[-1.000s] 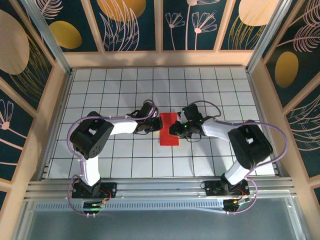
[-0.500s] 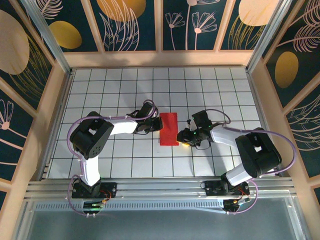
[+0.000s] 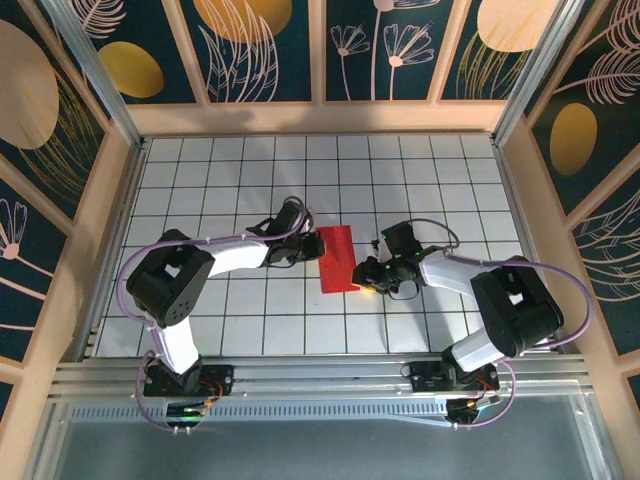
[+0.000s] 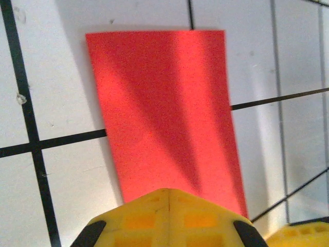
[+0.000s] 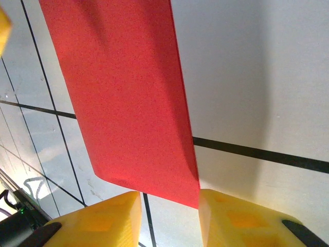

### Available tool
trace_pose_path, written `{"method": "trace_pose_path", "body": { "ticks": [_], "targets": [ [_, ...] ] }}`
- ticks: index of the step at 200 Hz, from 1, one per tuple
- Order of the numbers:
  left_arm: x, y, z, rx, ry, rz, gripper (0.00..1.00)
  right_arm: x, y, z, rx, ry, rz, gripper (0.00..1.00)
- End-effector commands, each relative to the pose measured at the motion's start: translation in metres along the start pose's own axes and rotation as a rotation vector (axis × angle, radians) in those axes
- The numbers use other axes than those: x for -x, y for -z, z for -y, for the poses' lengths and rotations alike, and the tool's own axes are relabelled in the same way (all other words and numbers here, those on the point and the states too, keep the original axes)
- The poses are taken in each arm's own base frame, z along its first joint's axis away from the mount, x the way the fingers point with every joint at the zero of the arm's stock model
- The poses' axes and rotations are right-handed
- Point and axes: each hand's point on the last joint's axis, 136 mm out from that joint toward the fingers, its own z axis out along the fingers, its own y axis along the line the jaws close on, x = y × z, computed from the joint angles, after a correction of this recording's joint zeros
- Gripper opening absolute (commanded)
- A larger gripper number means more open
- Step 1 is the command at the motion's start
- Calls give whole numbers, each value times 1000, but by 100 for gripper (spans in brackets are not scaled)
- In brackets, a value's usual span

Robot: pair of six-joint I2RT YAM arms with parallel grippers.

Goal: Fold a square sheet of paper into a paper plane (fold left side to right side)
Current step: Fold the triangle a second time at the center of the table.

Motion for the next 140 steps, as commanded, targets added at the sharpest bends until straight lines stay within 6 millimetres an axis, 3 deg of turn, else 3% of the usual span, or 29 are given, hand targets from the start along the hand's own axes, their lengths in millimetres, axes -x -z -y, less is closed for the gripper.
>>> {"method": "trace_pose_path", "body": {
  "ticks": [1, 10, 17, 75, 140],
  "targets": [
    [-1, 14, 5, -11, -5, -5, 1, -6, -5, 2, 2, -4, -19, 35],
    [0, 16, 9, -27, -2, -4, 0, -5, -5, 2, -1, -3, -17, 35],
    [-11, 15, 1, -16, 10, -28, 0, -5, -5, 3, -3, -3, -17, 35],
    [-51, 8, -5, -36, 37, -124, 0, -7, -9, 9, -23, -6, -27, 35],
    [-56, 0, -11, -20, 36, -133, 0, -7, -10, 12, -46, 0, -32, 35]
  ]
}}
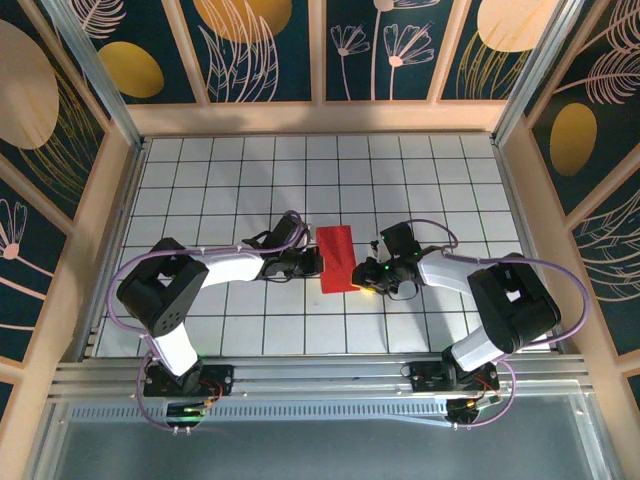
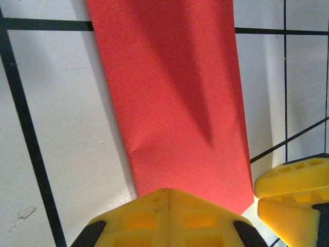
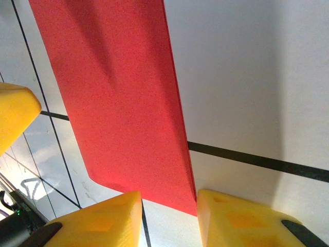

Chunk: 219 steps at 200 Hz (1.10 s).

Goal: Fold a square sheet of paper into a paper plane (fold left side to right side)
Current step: Fold the triangle a second time at the center of the table.

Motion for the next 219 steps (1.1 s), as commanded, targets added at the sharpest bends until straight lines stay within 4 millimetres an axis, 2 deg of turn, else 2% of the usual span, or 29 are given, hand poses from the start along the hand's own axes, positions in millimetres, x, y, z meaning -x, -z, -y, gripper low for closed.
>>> {"method": "trace_pose_path", "body": {
  "ticks": [1, 48, 87, 131, 219],
  "targets": [
    [-7, -7, -5, 5, 19, -23, 0, -7, -6, 9, -40, 2, -24, 35],
    [-11, -15, -15, 41, 18, -46, 0, -5, -4, 7, -40, 7, -18, 35],
    [-18, -16, -34, 128, 9, -63, 0, -2, 4, 4, -28, 10, -2, 35],
    [-20, -20, -36, 136, 9, -75, 0, -7, 10, 6, -3, -10, -12, 36],
    [-20, -20, -37, 147, 6, -74, 0, -10, -4, 2, 36, -25, -47, 31]
  ]
}}
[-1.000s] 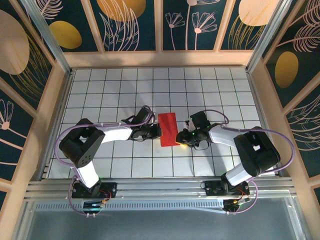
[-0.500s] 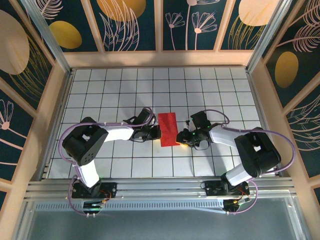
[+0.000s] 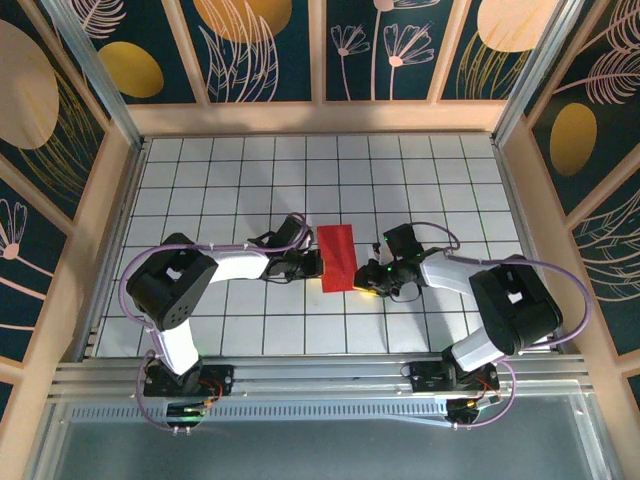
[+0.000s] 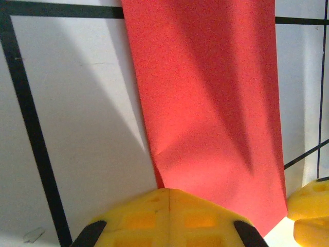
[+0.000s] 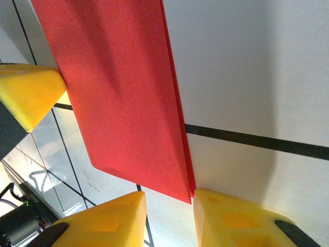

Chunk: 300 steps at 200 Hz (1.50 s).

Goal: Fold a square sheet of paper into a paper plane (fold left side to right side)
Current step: Fold the triangle a second time at the center of the table.

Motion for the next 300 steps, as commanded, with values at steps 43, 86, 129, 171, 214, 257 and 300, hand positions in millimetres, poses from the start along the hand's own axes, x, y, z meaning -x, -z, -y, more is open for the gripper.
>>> {"method": "trace_pose_path", "body": {
  "ticks": [43, 86, 129, 171, 214, 257, 300],
  "targets": [
    [-17, -8, -24, 94, 7, -53, 0, 4, -7, -7, 39, 3, 6, 31],
    [-17, -8, -25, 100, 4, -52, 0, 12, -4, -13, 29, 20, 17, 30],
    [-16, -8, -25, 103, 2, -50, 0, 9, 3, -10, -18, 34, 7, 30],
    [-16, -8, -25, 105, 0, -50, 0, 5, 5, -9, -21, 35, -10, 30],
    [-16, -8, -26, 109, 1, -49, 0, 8, 10, -15, -15, 45, 3, 31],
    [-15, -8, -25, 106, 1, -49, 0, 12, 4, -16, 20, 25, 15, 31],
    [-16, -8, -25, 106, -1, -51, 0, 18, -1, -15, 52, 4, 31, 31]
  ]
}}
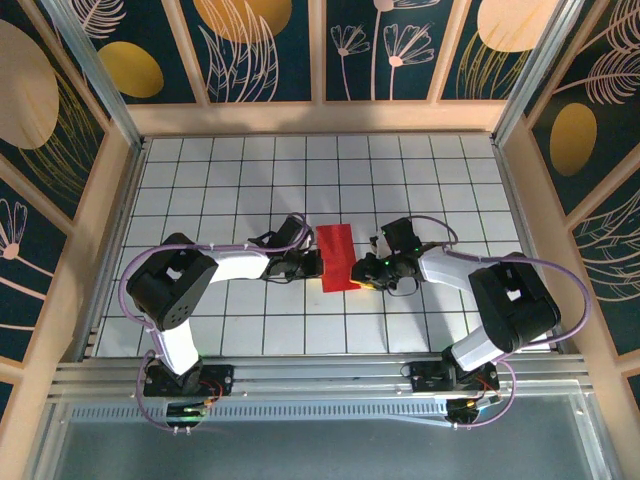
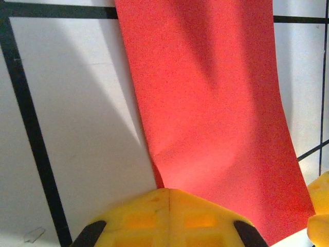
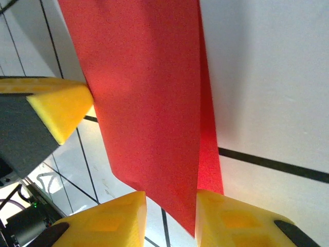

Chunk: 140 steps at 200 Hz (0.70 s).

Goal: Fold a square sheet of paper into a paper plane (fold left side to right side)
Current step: Fold the triangle a second time at the center of the table.

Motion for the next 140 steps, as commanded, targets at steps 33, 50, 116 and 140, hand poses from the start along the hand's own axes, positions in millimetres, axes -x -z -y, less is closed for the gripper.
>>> {"method": "trace_pose_path", "body": {
  "ticks": [33, 50, 116, 140],
  "targets": [
    [-16, -9, -25, 99, 5, -52, 0, 11, -5, 2, 44, -26, 25, 31],
    [-16, -9, -26, 101, 6, -52, 0, 16, -6, 0, 63, -23, 34, 31],
    [-17, -9, -26, 102, 3, -55, 0, 43, -8, -5, 102, 4, 61, 31],
    [-17, -8, -27, 105, 2, -53, 0, 53, -8, -8, 118, 14, 65, 30]
  ]
}}
